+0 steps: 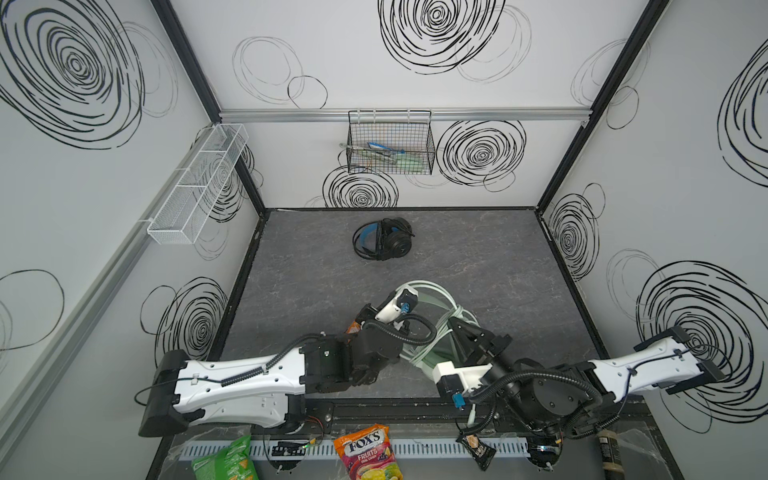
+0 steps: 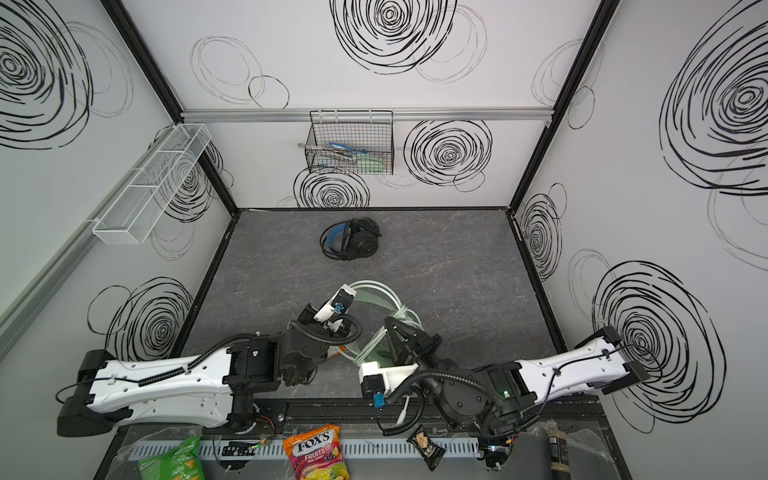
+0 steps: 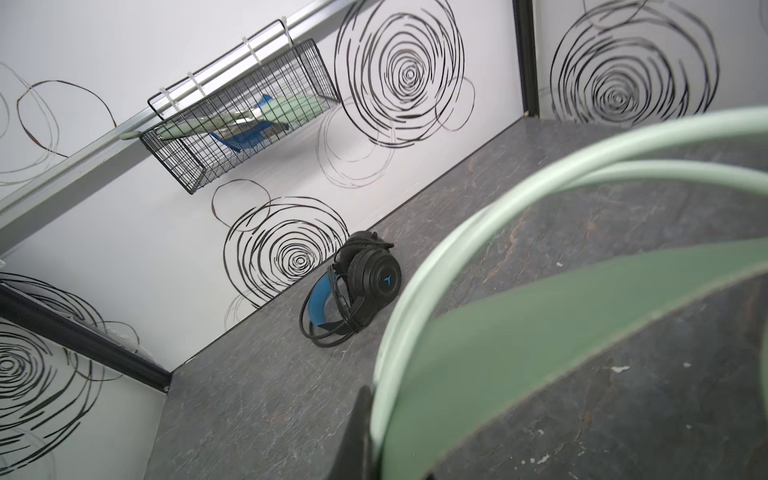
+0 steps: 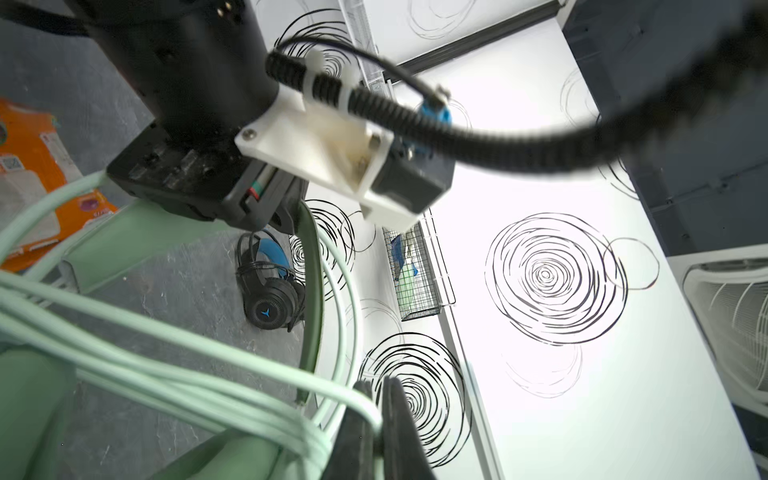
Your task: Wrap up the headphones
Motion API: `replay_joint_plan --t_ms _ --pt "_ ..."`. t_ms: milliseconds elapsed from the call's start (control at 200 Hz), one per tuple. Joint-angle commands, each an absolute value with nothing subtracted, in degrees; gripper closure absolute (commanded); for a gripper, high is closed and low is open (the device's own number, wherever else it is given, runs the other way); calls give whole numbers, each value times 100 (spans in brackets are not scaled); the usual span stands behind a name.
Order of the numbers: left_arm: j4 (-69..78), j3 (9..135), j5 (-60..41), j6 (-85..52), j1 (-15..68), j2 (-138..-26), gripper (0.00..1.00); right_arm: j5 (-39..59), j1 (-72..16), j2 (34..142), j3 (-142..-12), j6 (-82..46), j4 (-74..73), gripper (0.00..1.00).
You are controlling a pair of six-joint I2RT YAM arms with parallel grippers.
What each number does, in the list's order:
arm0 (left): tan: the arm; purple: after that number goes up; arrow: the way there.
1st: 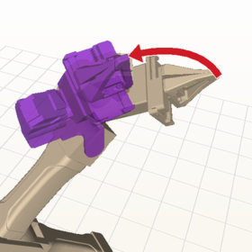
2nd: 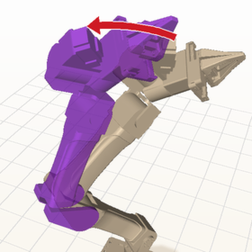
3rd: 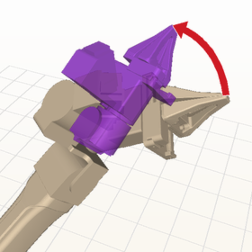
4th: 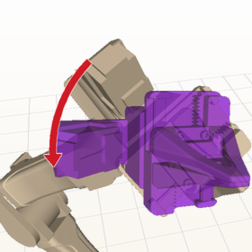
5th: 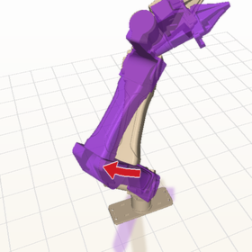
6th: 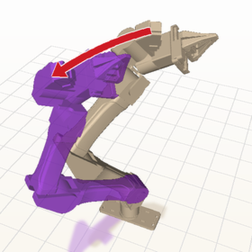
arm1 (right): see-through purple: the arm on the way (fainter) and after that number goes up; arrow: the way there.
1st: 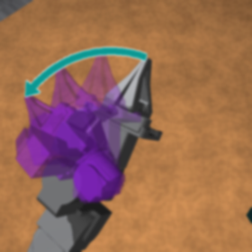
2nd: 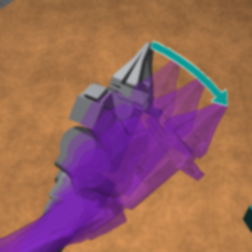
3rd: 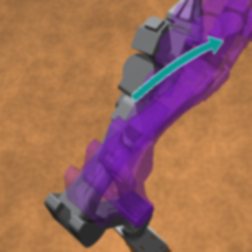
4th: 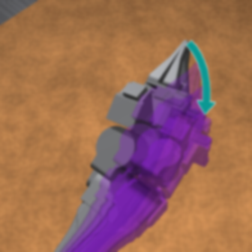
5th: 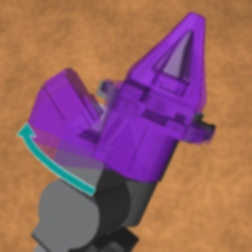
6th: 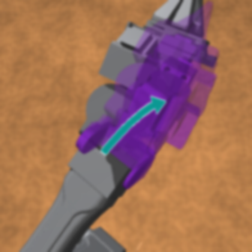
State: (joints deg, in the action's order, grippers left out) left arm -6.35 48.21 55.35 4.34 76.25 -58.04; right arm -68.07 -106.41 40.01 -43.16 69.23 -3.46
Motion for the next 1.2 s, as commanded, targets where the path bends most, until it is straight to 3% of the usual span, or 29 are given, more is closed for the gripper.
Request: replay_joint_plan --t_ms 0,340,645,901,1196 --pt "-1260 4548 5125 954 7738 -5615 100 -7181 -10610 3644 -4774 6256 -1239 100" --pt "-1257 4553 4623 1260 8016 -5412 100 -6356 -10609 3043 -4977 4783 -284 90" --pt "-1204 4631 4228 1134 7938 -5026 100 -6443 -10602 2839 -4822 4328 1 82" --pt "-1273 4782 4260 906 7818 -5072 100 -6340 -10610 2741 -4580 4125 -148 82" --pt "-1217 4845 3777 673 7536 -4685 100 -6368 -10256 2015 -3825 4152 -1658 97"
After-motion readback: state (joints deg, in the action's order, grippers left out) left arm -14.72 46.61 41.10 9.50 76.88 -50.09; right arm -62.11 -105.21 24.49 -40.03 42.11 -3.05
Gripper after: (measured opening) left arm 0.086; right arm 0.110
